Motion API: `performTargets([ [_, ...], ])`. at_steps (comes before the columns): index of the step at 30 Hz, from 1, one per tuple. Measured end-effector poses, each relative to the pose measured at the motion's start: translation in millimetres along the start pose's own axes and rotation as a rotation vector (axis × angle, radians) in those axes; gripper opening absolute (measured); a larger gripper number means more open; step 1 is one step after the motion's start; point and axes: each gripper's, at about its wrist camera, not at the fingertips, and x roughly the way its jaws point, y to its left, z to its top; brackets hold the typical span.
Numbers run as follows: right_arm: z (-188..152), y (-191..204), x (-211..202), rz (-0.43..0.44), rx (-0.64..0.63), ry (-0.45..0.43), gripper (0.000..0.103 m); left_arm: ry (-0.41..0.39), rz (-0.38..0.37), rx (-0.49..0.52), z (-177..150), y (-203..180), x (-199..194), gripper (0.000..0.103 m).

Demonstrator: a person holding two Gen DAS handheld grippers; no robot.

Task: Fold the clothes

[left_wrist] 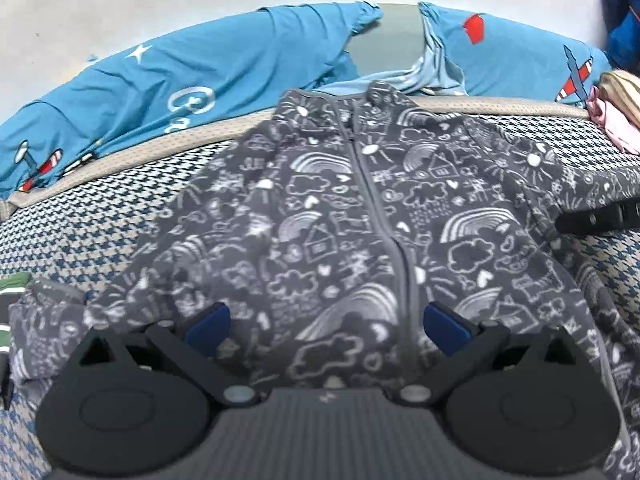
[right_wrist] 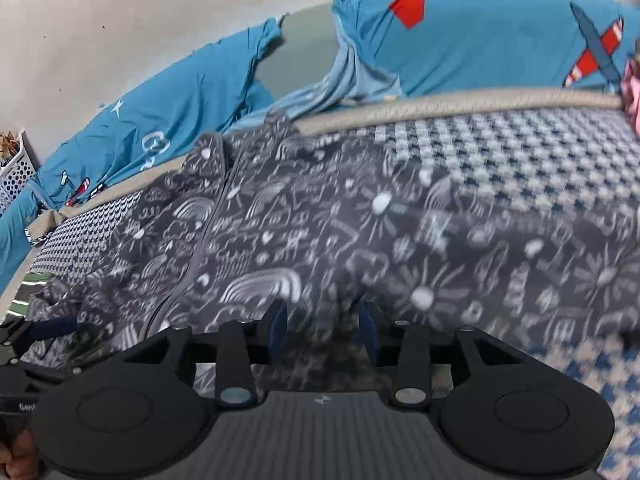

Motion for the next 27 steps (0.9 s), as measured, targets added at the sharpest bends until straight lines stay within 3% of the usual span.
performTargets([
  [5,-11.2,6.3,6.1,0.042,0.042,0.051,0.041,-0.011,0.018,-0.034,-2.2,20.2,-7.8,0.103],
  [8,-15.8,13.4,11.4,0.019,0.017,0.066,0.041,-0.012,0.017,-0.063,-4.2,32.6,-11.2,0.103],
  [10,-18.0,14.9,13.0,0.009,0.010,0.066,0.032,-0.013,0.024,-0.077,-6.1,40.4,-13.4,0.103],
  [11,-18.6,14.8,13.7,-0.008,0.011,0.066,0.015,-0.014,0.030,-0.085,-7.2,44.7,-14.4,0.103],
  [14,-17.9,11.7,11.8,-0.036,0.014,0.056,0.008,-0.008,0.038,-0.138,-13.4,59.2,-18.8,0.103],
  [18,-15.4,6.8,5.7,-0.095,0.003,0.020,0.006,0.005,0.049,-0.205,-26.4,76.9,-26.5,0.103],
  [27,-19.6,12.2,14.3,-0.184,-0.044,0.028,0.006,0.026,0.037,-0.300,-65.2,97.3,-50.0,0.103],
])
